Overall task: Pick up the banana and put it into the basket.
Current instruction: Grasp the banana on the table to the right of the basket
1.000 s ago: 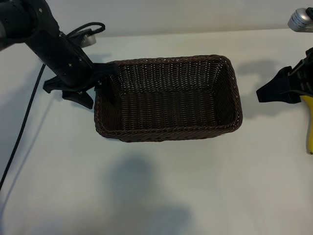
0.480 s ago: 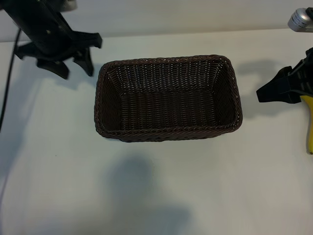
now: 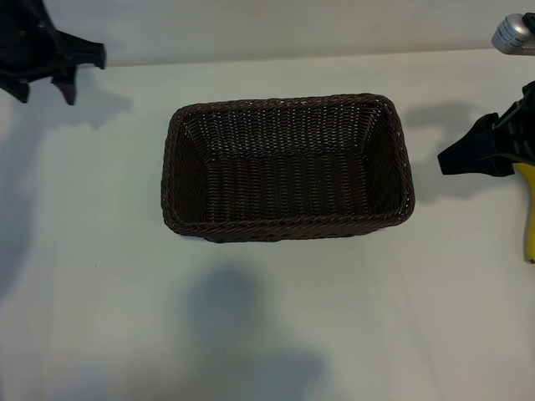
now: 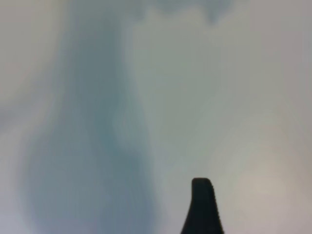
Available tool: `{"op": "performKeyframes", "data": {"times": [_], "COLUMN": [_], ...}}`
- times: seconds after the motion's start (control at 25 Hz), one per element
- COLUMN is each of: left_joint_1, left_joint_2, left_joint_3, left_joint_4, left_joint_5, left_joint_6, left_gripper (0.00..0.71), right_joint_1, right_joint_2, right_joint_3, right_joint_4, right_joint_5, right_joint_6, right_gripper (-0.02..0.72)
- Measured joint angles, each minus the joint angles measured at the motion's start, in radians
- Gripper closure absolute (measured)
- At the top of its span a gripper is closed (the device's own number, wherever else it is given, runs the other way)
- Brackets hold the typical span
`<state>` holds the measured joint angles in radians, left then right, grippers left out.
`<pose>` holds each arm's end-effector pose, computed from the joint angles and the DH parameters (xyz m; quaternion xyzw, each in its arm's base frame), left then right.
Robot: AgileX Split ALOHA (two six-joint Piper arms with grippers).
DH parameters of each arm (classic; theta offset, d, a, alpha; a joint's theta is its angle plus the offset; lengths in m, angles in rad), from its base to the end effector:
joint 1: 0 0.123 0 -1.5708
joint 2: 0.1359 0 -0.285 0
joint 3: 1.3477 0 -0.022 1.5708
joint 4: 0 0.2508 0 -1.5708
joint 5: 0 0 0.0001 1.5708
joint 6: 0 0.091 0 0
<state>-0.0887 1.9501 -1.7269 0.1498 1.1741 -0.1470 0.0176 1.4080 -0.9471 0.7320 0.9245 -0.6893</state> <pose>0.4149 -0.0243 0.2718 -0.0091 0.9889 0.0564 0.1372 0.2642 0.0533 0.2665 -0.1563 0.9284 0.2531 0.2227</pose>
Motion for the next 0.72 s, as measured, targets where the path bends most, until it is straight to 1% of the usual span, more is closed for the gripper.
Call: {"op": "performKeyframes", "data": {"times": [0.2, 0.32, 0.4, 0.44, 0.6, 0.72], "left_joint_1": [0.103, 0.138, 0.14, 0.14, 0.14, 0.14], "left_joint_2": [0.0, 0.0, 0.0, 0.0, -0.012, -0.048], "left_joint_3": [-0.001, -0.002, -0.002, -0.002, -0.002, -0.002], "left_joint_4": [-0.001, -0.068, -0.131, -0.143, -0.139, -0.13], "left_joint_5": [0.0, 0.0, 0.0, 0.0, 0.0, 0.0], "left_joint_6": [0.002, 0.041, 0.089, 0.1, 0.099, 0.094], "left_gripper": [0.141, 0.141, 0.141, 0.141, 0.142, 0.144], "right_joint_1": [0.0, 0.0, 0.0, 0.0, 0.0, 0.0], "right_joint_2": [0.0, 0.0, 0.0, 0.0, 0.0, 0.0], "right_joint_3": [0.0, 0.0, 0.0, 0.0, 0.0, 0.0], "right_joint_4": [0.0, 0.0, 0.0, 0.0, 0.0, 0.0], "right_joint_5": [0.0, 0.0, 0.0, 0.0, 0.0, 0.0], "right_joint_6": [0.001, 0.001, 0.002, 0.002, 0.002, 0.002], "right_gripper": [0.117, 0.117, 0.117, 0.117, 0.117, 0.117]}}
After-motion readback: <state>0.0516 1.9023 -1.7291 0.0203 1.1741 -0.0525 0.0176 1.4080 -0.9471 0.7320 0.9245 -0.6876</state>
